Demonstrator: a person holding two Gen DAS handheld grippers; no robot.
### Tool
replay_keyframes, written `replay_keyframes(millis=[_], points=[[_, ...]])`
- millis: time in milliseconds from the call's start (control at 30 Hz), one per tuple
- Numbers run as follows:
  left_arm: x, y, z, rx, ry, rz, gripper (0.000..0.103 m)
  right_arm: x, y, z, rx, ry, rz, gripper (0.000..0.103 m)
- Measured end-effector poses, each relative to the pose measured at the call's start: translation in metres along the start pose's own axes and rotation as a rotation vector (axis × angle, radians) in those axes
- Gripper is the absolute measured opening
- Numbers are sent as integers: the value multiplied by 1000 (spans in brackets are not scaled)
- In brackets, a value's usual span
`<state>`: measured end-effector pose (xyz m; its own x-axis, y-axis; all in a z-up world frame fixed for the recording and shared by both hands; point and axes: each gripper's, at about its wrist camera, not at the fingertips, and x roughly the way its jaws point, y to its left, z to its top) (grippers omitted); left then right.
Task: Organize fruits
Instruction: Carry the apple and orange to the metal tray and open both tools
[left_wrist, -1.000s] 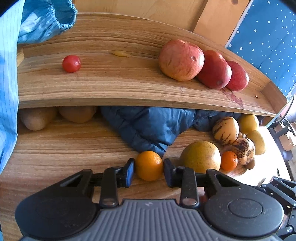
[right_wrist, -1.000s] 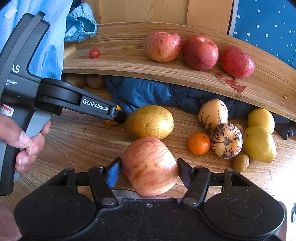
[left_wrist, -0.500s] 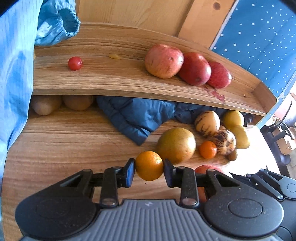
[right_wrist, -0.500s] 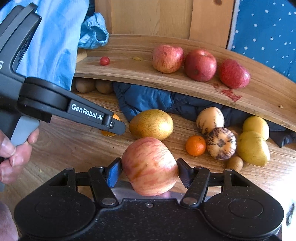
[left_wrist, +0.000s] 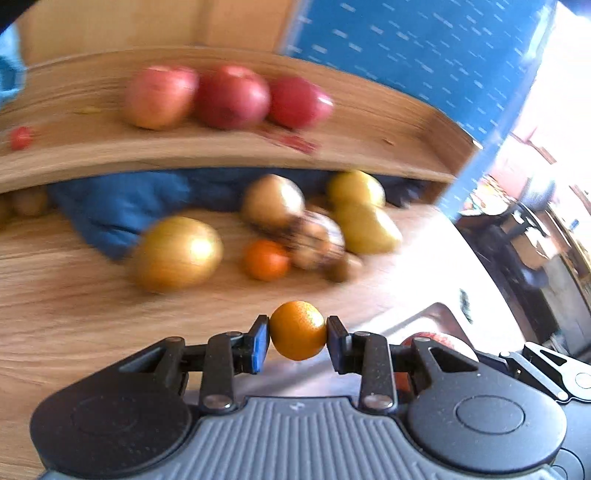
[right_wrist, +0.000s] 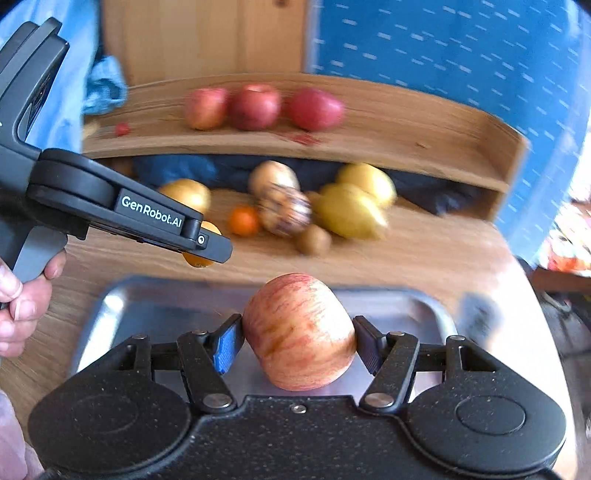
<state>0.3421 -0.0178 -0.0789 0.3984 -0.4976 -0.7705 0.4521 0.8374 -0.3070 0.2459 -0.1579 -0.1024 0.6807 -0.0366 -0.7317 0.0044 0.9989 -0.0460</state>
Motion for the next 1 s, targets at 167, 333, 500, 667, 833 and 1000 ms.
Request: replay_keyframes(millis=[167,333,500,667,833,1000], points=[[22,-46,-11,60,51,-64,36,-14,-37,-24,52,32,-63,65],[37,-79,-22,93,89,-85,36,-22,-62,-41,60,66,-76,65],[50,-97,-28,76,108,-70,36,-27,-72,-50,-7,58,-40,65],[52,-106,-33,46,99,-36,36,-30,-79,-53,-55,51,9,66],[48,-107,-36,-5,88,-7,54,-32,-83,-53,-73,46,46,66],[32,-103,-44,-61,65,31,69,-40,-88,-56,-72,24,77,75]])
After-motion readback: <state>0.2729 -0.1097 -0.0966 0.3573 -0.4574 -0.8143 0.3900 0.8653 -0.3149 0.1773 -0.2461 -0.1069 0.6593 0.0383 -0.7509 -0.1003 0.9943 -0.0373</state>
